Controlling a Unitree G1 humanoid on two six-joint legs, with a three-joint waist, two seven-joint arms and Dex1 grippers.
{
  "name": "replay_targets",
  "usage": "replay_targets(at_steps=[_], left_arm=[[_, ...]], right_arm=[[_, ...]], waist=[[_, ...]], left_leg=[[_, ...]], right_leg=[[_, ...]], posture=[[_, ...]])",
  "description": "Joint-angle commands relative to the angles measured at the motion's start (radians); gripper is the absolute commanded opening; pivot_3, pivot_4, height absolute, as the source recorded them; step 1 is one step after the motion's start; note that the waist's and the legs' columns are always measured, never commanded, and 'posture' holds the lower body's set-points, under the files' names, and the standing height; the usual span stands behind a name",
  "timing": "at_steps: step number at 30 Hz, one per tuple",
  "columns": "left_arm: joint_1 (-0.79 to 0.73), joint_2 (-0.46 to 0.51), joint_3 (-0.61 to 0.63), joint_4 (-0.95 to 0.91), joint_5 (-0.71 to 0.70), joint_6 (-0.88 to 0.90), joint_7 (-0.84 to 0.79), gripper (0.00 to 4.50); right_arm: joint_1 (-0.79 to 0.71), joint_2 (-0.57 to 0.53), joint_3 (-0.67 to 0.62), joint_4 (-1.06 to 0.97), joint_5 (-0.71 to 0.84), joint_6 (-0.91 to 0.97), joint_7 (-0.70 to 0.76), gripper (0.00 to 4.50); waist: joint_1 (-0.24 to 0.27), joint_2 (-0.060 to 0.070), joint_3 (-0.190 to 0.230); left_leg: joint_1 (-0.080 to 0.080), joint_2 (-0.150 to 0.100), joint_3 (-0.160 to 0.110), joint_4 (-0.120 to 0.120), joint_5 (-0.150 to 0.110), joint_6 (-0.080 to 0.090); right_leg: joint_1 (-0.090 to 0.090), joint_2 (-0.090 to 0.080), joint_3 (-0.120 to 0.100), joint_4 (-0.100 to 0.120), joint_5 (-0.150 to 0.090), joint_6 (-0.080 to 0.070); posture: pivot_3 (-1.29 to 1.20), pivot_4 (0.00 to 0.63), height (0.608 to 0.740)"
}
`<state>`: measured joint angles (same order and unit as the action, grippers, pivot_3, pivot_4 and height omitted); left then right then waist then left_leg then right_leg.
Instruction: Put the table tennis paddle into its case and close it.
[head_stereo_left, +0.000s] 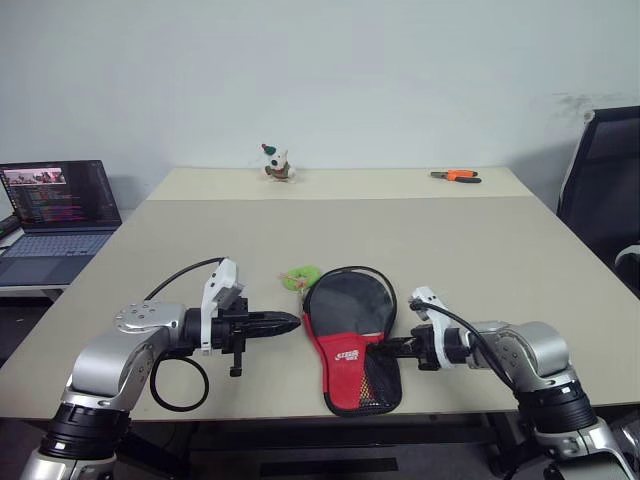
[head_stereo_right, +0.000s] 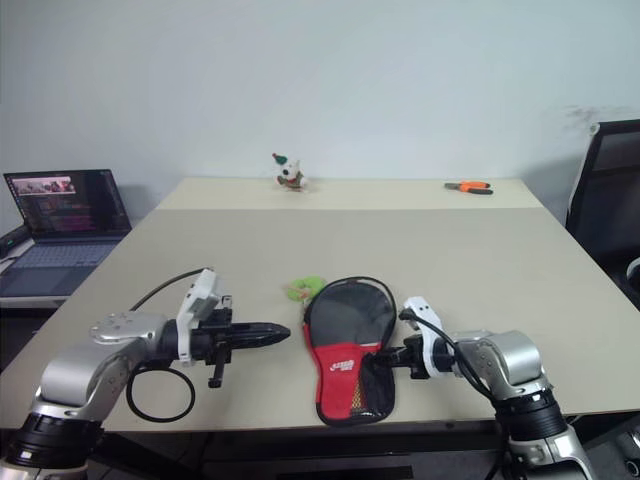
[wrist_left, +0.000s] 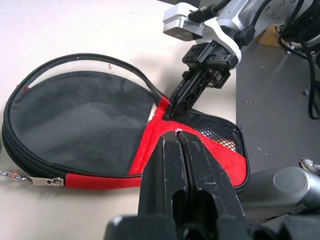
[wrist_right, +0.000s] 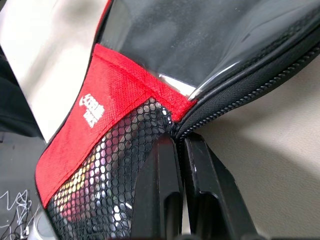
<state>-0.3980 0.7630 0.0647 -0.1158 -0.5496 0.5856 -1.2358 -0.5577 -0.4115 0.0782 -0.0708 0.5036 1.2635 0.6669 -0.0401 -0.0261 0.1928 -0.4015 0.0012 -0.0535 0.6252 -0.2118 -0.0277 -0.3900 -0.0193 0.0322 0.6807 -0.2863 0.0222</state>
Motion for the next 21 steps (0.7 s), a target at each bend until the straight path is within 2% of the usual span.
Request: replay_targets(at_steps=[1,5,10,11,14,17,21], left_arm=[[-0.004,0.015,0.008,-0.028,-0.011,-0.007,0.003,0.00],[0.013,0.014,0.023,-0.033,-0.011,-0.006,0.024,0.00],[0.023,0.019,0.031,-0.023,-0.006,-0.006,0.049,0.00],[0.022,0.022,0.032,-0.016,-0.002,-0.009,0.052,0.00],[-0.010,0.013,0.039,0.034,0.006,-0.001,0.086,0.00],[-0.079,-0.019,0.031,0.131,0.037,-0.009,0.156,0.00],[-0.142,-0.059,-0.022,0.258,0.148,-0.078,0.243,0.91]], right_arm=[[-0.003,-0.004,-0.034,-0.027,0.015,0.005,-0.025,1.11],[0.019,-0.039,-0.028,-0.164,0.016,0.016,-0.054,2.50],[0.094,-0.160,0.026,-0.388,0.033,0.013,-0.030,4.29],[0.091,-0.178,0.014,-0.414,0.048,0.004,-0.014,4.43],[0.045,-0.172,-0.043,-0.438,0.110,-0.041,0.030,4.43],[-0.016,-0.064,-0.046,-0.368,0.112,-0.100,-0.014,4.43],[-0.037,-0.011,0.053,-0.240,-0.001,-0.205,-0.067,4.50]], waist=[[0.000,0.000,0.000],[0.001,0.000,0.000],[0.004,0.000,0.000],[0.004,0.000,0.000],[0.003,0.000,0.000],[0.003,-0.001,0.000],[0.007,-0.001,0.000]], left_leg=[[0.000,0.000,0.000,0.000,0.000,0.000],[0.000,0.000,0.000,0.000,0.000,0.000],[-0.001,0.000,0.000,0.000,0.000,0.000],[-0.001,0.000,0.000,0.000,0.000,0.000],[0.000,0.002,0.002,0.000,0.000,0.000],[0.001,0.005,0.002,0.001,0.000,0.000],[0.002,0.006,0.003,0.001,0.000,0.000]], right_leg=[[0.000,0.000,0.000,0.000,0.000,0.000],[0.000,0.000,0.000,0.000,0.000,0.000],[0.000,-0.001,0.000,-0.001,-0.001,0.002],[0.000,-0.001,0.000,-0.001,-0.001,0.002],[0.000,-0.001,0.001,-0.001,-0.002,0.003],[0.000,0.002,0.001,-0.001,-0.001,0.002],[0.001,0.004,0.001,-0.001,-0.001,0.001]], posture=[[0.00,0.150,0.740],[0.00,0.150,0.740],[0.00,0.150,0.740],[0.00,0.150,0.740],[0.00,0.150,0.740],[0.00,0.150,0.740],[0.00,0.150,0.740]])
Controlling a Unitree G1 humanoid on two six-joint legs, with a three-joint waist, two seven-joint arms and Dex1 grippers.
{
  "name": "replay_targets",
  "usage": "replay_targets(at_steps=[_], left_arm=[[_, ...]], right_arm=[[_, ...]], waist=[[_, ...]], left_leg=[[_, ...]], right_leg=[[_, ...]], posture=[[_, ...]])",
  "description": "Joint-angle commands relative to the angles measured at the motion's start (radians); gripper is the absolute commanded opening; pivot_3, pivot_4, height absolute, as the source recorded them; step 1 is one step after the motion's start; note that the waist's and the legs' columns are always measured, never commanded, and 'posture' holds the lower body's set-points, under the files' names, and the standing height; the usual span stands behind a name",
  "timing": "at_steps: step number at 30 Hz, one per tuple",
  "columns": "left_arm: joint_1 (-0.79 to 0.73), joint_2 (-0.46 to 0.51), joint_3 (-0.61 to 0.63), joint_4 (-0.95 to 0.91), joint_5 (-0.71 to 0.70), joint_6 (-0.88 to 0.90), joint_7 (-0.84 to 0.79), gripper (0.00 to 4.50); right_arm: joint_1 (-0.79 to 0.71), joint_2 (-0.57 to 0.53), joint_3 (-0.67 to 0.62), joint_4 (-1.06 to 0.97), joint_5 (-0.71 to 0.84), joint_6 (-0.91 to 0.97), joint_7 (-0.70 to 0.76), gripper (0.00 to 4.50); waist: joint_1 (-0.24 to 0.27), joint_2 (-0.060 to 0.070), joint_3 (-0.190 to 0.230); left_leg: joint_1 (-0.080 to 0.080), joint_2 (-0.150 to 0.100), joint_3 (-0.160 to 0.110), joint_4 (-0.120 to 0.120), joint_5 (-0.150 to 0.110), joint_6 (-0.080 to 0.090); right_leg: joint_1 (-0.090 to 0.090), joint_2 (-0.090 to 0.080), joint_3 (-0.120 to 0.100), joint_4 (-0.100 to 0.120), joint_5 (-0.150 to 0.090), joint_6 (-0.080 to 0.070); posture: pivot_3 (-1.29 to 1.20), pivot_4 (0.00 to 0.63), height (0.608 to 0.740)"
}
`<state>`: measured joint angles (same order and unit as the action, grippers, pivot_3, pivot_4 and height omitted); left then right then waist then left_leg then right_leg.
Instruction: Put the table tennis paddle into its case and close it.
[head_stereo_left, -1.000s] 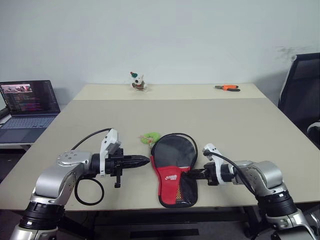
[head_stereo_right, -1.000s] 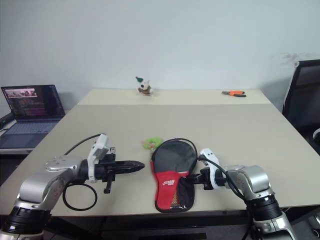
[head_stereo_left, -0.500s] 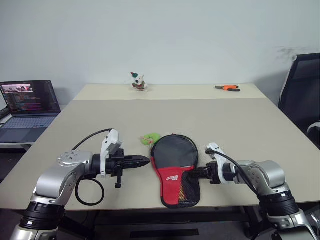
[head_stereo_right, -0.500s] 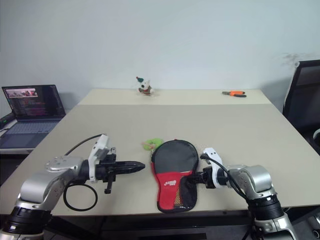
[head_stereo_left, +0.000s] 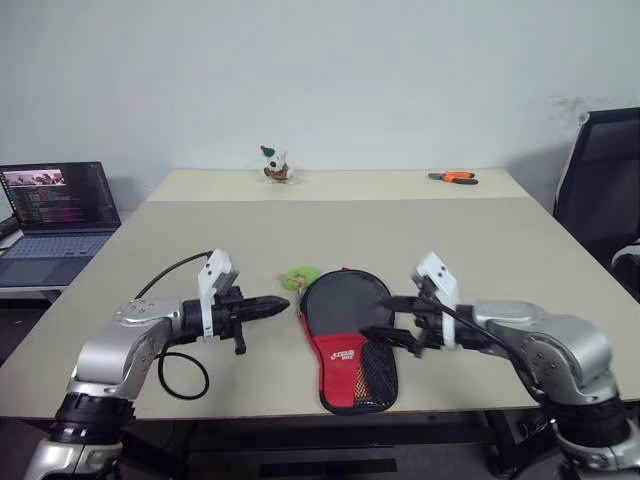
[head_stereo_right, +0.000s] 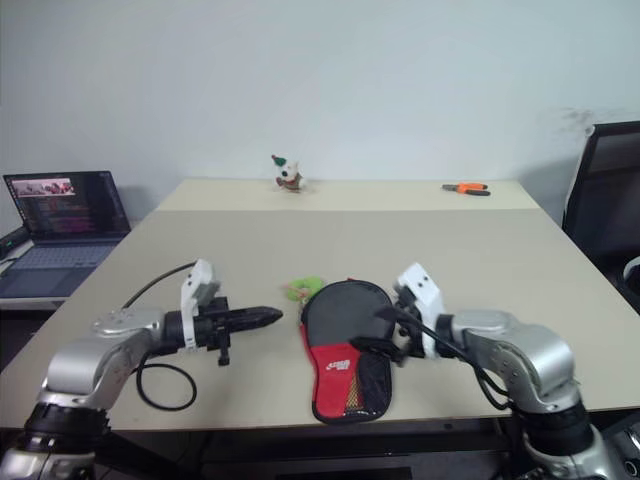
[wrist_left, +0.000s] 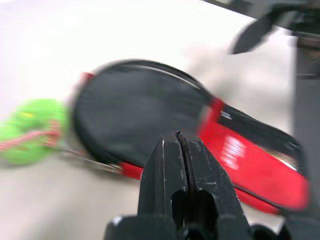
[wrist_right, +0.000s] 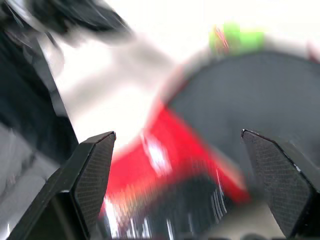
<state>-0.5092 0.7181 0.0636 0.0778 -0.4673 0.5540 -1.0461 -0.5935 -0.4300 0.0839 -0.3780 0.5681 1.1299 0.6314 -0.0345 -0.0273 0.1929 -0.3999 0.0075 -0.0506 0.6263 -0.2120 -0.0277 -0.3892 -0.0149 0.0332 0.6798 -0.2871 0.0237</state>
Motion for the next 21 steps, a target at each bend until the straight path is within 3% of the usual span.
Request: replay_targets(at_steps=[1,6,10,21], left_arm=[[-0.046,-0.028,-0.035,0.096,0.093,-0.067,0.072,1.33],[-0.201,-0.133,-0.084,0.359,0.238,-0.178,0.222,3.10],[-0.343,-0.205,-0.113,0.582,0.299,-0.242,0.244,4.47],[-0.618,-0.329,-0.102,1.136,0.399,-0.313,0.299,4.47]], right_arm=[[0.000,0.013,0.067,0.089,-0.086,-0.093,-0.037,4.50],[0.006,0.064,0.102,0.156,-0.142,-0.147,-0.084,4.50],[0.011,0.101,0.107,0.168,-0.158,-0.154,-0.110,4.50],[0.041,0.134,0.103,0.132,-0.168,-0.129,-0.154,4.50]], waist=[[0.002,0.000,0.000],[0.007,-0.001,0.000],[0.006,-0.001,0.000],[0.003,-0.001,0.000]], left_leg=[[-0.001,0.000,0.000,0.000,0.000,0.000],[-0.003,-0.005,-0.001,0.000,0.000,0.000],[-0.011,-0.006,-0.002,0.002,0.000,0.000],[-0.020,-0.013,-0.002,0.003,0.000,0.000]], right_leg=[[-0.001,0.000,0.000,0.000,0.000,0.000],[-0.002,-0.002,-0.001,0.000,0.003,-0.003],[-0.008,-0.002,-0.002,0.001,0.004,-0.003],[-0.016,-0.005,-0.010,0.002,0.004,-0.002]], posture=[[0.00,0.150,0.740],[0.00,0.150,0.740],[0.00,0.150,0.740],[0.00,0.150,0.740]])
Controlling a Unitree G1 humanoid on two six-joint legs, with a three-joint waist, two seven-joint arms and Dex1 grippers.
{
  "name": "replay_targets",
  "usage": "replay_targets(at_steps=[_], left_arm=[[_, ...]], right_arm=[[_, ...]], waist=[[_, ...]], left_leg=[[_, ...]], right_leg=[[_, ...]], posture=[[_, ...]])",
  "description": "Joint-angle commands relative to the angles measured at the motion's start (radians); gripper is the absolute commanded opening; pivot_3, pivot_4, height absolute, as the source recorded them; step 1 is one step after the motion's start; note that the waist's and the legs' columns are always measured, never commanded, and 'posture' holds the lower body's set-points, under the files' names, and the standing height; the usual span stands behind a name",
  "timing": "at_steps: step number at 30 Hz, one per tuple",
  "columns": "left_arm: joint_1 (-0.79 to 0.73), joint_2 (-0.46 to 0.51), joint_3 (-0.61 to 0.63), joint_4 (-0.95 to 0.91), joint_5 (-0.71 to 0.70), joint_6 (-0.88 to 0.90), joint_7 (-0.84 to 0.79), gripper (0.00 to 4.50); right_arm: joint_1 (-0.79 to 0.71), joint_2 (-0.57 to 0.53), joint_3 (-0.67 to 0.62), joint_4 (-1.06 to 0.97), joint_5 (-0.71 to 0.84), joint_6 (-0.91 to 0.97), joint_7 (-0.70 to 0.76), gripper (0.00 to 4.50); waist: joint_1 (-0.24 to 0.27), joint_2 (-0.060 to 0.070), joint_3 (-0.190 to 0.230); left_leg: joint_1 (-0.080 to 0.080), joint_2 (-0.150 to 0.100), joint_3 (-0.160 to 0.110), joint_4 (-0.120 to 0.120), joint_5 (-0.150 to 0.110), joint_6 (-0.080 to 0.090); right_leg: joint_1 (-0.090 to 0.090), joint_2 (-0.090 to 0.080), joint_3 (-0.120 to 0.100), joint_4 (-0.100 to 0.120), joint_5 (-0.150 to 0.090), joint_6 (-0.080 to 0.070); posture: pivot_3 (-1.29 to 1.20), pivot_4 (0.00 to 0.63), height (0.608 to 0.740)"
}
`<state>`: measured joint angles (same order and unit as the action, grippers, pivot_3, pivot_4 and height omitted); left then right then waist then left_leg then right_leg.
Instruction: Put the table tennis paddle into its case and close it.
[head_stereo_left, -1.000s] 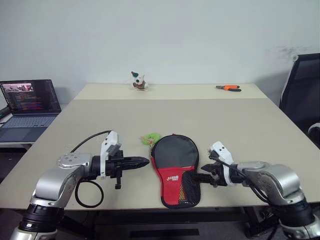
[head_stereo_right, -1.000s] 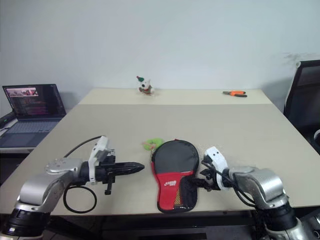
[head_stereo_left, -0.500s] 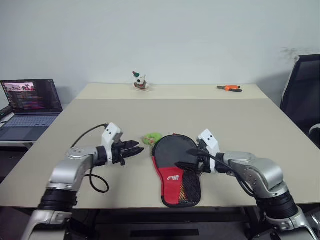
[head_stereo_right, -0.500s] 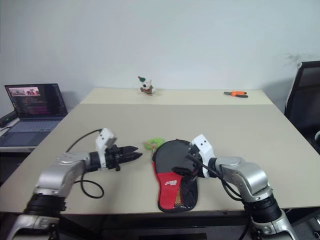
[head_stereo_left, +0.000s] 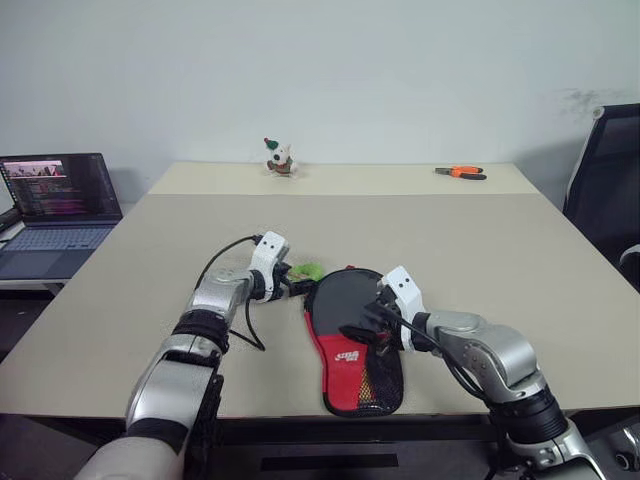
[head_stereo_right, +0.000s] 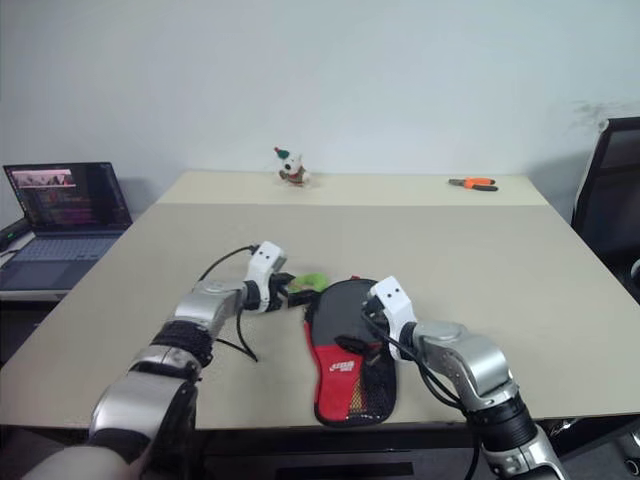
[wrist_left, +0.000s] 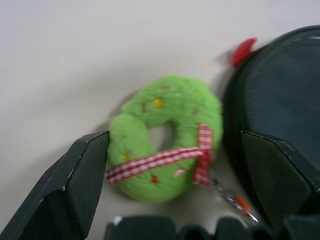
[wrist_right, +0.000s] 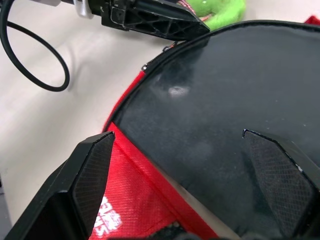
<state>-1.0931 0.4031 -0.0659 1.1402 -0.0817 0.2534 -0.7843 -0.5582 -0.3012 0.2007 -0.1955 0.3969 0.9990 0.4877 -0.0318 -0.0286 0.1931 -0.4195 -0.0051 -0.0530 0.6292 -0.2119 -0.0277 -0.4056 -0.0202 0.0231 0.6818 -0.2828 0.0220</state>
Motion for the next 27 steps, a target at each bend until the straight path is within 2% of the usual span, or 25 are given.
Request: replay_targets(at_steps=[1,6,9,13,16,20,21,27], left_arm=[[-0.041,-0.019,0.035,0.097,0.016,-0.013,0.053,4.47],[-0.048,-0.050,0.039,0.140,0.049,-0.037,0.067,4.47],[-0.041,-0.061,0.044,0.141,0.055,-0.044,0.061,3.90],[-0.031,-0.062,0.058,0.138,0.062,-0.048,0.064,2.52],[-0.022,-0.049,0.078,0.133,0.061,-0.052,0.092,1.50],[-0.021,-0.044,0.091,0.132,0.067,-0.059,0.123,0.23],[-0.024,-0.042,0.092,0.134,0.072,-0.065,0.144,0.07],[-0.072,-0.048,0.051,0.163,0.156,-0.147,0.319,0.06]], right_arm=[[0.009,0.005,-0.014,-0.054,0.004,0.005,-0.013,4.50],[0.024,0.000,-0.015,-0.073,-0.002,0.014,-0.032,4.50],[0.023,-0.005,-0.004,-0.077,-0.015,-0.012,-0.033,4.50],[0.007,0.026,0.000,-0.063,-0.020,-0.047,-0.027,4.50],[-0.023,0.082,0.049,0.051,-0.072,-0.119,-0.043,4.50],[-0.038,0.104,0.089,0.151,-0.125,-0.166,-0.033,4.50],[-0.039,0.098,0.107,0.171,-0.142,-0.176,-0.023,4.50],[-0.019,0.062,0.124,0.203,-0.167,-0.180,0.023,4.50]], waist=[[0.000,0.000,0.000],[0.001,0.000,0.000],[0.001,0.000,0.000],[0.000,0.000,0.000],[-0.001,0.000,-0.001],[-0.001,-0.001,-0.001],[-0.001,-0.001,-0.001],[-0.003,-0.001,-0.001]], left_leg=[[0.000,0.000,0.000,0.000,0.000,0.000],[0.000,0.000,-0.002,0.001,0.000,0.000],[0.000,0.000,-0.003,0.001,0.001,0.000],[0.000,-0.001,-0.003,0.001,0.001,0.000],[0.000,-0.001,-0.004,0.001,0.001,0.000],[0.002,-0.001,-0.003,0.002,0.001,-0.001],[0.002,-0.001,-0.003,0.002,0.001,-0.001],[0.004,-0.001,-0.003,0.007,0.001,-0.001]], right_leg=[[0.000,0.000,0.000,0.000,0.000,0.000],[0.002,-0.001,-0.003,0.001,0.000,0.000],[0.002,-0.001,-0.004,0.003,0.000,0.000],[0.002,-0.001,-0.004,0.003,0.000,0.000],[0.002,-0.001,-0.004,0.003,0.000,0.000],[0.002,-0.001,-0.004,0.007,0.000,0.000],[0.002,-0.001,-0.004,0.007,0.000,0.000],[0.002,0.000,-0.003,0.014,0.000,0.000]], posture=[[0.00,0.150,0.740],[0.00,0.150,0.740],[0.00,0.150,0.740],[0.00,0.150,0.740],[0.00,0.150,0.740],[0.00,0.150,0.740],[0.00,0.150,0.740],[0.00,0.150,0.740]])
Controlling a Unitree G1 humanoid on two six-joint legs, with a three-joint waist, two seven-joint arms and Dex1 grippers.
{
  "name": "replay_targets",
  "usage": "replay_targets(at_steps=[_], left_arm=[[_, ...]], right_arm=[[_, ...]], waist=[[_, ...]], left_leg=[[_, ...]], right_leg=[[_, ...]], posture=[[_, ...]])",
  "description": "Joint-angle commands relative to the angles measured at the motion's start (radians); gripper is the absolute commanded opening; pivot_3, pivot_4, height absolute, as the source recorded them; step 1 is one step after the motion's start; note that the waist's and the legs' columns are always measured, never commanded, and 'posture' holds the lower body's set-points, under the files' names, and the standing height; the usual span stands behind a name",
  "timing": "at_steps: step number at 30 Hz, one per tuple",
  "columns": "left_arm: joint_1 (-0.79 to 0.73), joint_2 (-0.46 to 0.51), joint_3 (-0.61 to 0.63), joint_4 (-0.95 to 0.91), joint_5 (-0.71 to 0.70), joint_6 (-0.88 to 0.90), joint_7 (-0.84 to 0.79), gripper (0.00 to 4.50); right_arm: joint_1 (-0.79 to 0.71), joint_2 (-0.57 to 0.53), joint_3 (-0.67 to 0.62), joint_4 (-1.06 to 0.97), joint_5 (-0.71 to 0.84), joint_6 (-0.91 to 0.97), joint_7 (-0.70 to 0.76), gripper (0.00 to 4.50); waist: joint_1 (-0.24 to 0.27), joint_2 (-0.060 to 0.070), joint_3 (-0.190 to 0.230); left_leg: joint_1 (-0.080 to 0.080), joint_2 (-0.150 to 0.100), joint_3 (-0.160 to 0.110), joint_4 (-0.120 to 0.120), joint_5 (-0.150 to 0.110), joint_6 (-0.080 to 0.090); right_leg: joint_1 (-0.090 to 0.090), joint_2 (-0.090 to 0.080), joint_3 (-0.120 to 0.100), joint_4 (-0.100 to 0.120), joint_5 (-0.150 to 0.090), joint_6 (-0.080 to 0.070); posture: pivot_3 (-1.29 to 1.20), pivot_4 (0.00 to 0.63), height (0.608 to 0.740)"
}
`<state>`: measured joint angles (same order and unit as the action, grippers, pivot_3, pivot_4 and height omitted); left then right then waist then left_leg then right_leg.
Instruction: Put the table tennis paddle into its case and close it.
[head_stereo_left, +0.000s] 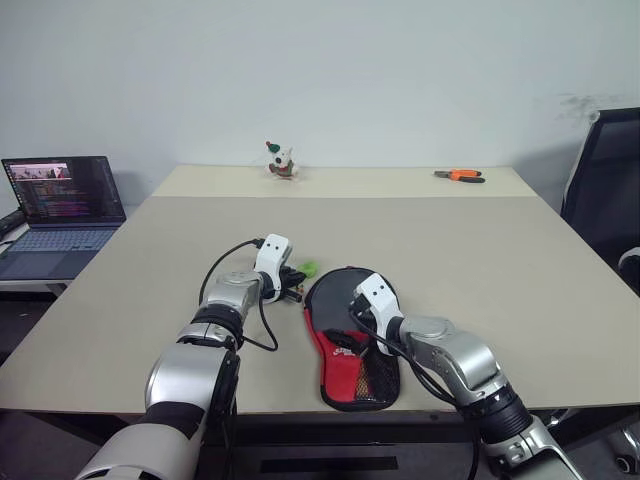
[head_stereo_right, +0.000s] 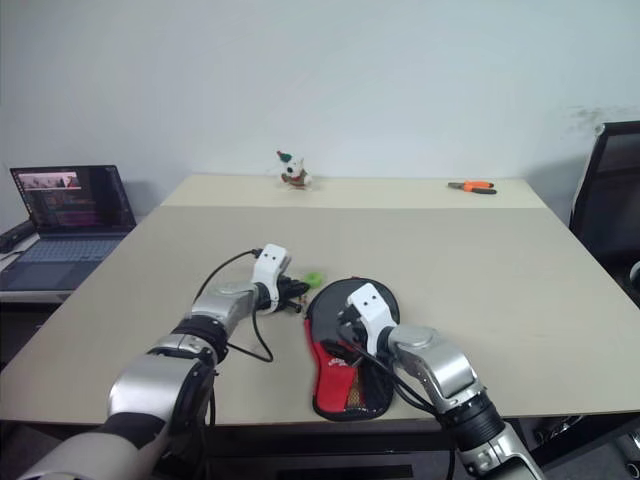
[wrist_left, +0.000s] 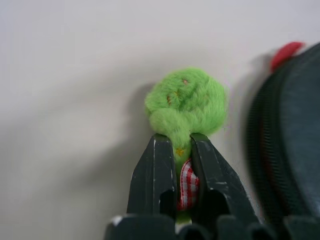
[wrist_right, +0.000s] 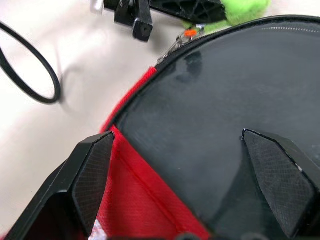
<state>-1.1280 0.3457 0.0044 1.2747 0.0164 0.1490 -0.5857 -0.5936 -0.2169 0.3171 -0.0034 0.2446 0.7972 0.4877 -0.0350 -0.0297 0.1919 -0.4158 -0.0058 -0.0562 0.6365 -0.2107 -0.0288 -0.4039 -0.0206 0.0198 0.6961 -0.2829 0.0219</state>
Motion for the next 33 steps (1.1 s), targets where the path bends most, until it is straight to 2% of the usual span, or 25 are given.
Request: replay_targets(at_steps=[1,5,11,14,28,33], left_arm=[[-0.051,0.005,-0.025,0.035,0.073,-0.059,0.154,0.06],[-0.103,-0.027,-0.038,0.059,0.119,-0.101,0.235,0.06],[-0.156,-0.084,-0.081,0.078,0.196,-0.150,0.274,0.06],[-0.208,-0.146,-0.111,0.085,0.243,-0.190,0.305,0.06],[-0.254,-0.271,-0.424,0.101,0.580,-0.415,0.314,0.06],[-0.271,-0.303,-0.472,0.103,0.630,-0.465,0.339,0.06]], right_arm=[[0.023,-0.031,0.013,0.006,-0.016,0.031,0.029,4.50],[0.047,-0.044,0.030,-0.018,-0.018,0.063,0.043,4.50],[0.089,-0.041,0.046,-0.068,-0.022,0.114,0.044,4.50],[0.140,-0.050,0.067,-0.103,-0.021,0.159,0.044,4.50],[0.201,-0.056,0.086,-0.197,-0.021,0.239,0.025,4.50],[0.234,-0.051,0.090,-0.235,-0.013,0.260,0.008,4.50]], waist=[[0.000,0.000,0.000],[0.000,0.000,0.000],[0.002,-0.001,0.000],[0.003,-0.001,0.000],[0.004,-0.002,-0.002],[0.007,-0.002,-0.002]], left_leg=[[0.000,0.000,0.000,0.001,0.000,0.000],[0.000,0.000,-0.001,0.005,0.000,0.000],[-0.001,-0.001,-0.001,0.006,0.000,0.000],[-0.001,-0.001,-0.001,0.006,0.000,0.000],[0.000,-0.002,-0.002,0.006,0.000,0.000],[-0.001,-0.002,-0.003,0.006,0.000,0.000]], right_leg=[[0.000,0.000,0.000,0.001,0.000,0.000],[0.001,0.001,-0.001,0.002,-0.002,0.003],[0.001,0.001,-0.001,0.002,-0.001,0.003],[0.001,0.001,-0.002,0.002,-0.001,0.002],[0.004,0.000,-0.002,0.001,-0.002,0.004],[0.004,0.000,-0.003,0.000,-0.003,0.005]], posture=[[0.00,0.150,0.740],[0.00,0.150,0.740],[0.00,0.150,0.740],[0.00,0.150,0.740],[0.00,0.150,0.740],[0.00,0.150,0.740]])
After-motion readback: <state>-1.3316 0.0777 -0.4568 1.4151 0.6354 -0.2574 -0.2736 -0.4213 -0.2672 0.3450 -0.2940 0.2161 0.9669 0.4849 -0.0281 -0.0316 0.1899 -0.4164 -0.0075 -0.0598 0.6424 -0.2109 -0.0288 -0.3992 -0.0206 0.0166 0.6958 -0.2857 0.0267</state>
